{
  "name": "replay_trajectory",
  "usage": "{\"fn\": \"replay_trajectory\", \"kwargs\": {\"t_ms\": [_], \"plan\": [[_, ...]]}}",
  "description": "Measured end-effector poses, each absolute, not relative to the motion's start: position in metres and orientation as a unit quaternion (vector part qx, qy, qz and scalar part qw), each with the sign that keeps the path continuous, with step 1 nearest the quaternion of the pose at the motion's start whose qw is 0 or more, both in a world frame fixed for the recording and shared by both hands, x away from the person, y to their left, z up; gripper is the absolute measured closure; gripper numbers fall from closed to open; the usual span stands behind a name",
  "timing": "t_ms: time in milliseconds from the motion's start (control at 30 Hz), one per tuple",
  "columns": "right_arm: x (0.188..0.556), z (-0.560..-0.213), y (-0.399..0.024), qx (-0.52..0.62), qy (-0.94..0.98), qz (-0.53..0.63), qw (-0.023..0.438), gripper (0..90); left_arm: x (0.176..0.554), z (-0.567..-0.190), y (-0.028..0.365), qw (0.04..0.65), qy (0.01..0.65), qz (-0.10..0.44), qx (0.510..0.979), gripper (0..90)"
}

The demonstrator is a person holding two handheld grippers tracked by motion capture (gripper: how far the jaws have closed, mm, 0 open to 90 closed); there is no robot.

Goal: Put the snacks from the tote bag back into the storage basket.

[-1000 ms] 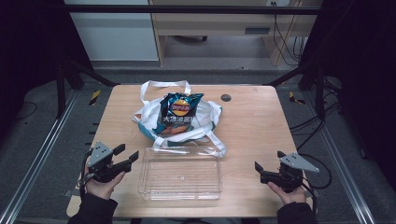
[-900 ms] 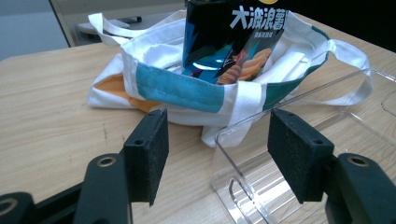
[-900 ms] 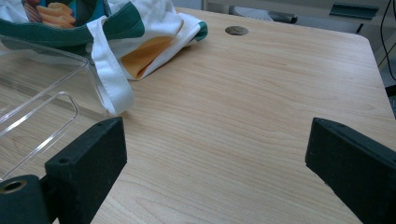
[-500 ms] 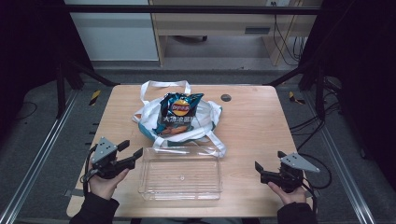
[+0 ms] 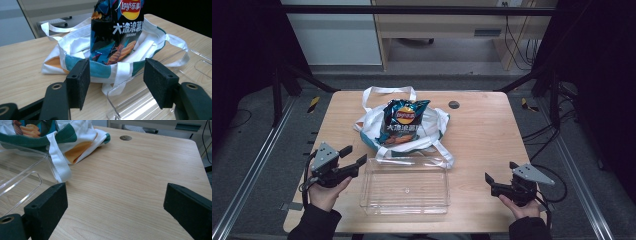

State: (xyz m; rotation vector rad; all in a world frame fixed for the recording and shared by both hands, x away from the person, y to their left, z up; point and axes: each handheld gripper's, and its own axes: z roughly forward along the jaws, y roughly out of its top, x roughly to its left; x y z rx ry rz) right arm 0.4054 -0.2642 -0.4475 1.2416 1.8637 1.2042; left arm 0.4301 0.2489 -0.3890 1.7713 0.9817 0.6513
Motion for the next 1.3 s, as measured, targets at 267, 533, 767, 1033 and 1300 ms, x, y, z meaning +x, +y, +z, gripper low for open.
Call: {"fn": "replay_trajectory", "kwargs": {"t_ms": [267, 533, 767, 1033, 1300], "plan": [[0.405, -0.448, -0.264, 0.467, 0.7, 0.452, 0.295, 5.6, 0.436, -0.382, 0.242, 0.488, 0.397, 0.271, 0.728, 38.1], [0.405, -0.447, -0.264, 0.467, 0.7, 0.453, 0.295, 5.6, 0.441, -0.378, 0.233, 0.488, 0.391, 0.27, 0.732, 38.0], [0.405, -0.447, -0.264, 0.467, 0.7, 0.453, 0.295, 5.6, 0.446, -0.375, 0.226, 0.491, 0.387, 0.27, 0.732, 38.0], [0.406, -0.447, -0.264, 0.467, 0.7, 0.453, 0.295, 5.6, 0.452, -0.368, 0.218, 0.494, 0.381, 0.272, 0.732, 38.0], [0.406, -0.447, -0.264, 0.466, 0.7, 0.452, 0.296, 5.6, 0.458, -0.361, 0.212, 0.498, 0.378, 0.275, 0.731, 38.0]]}}
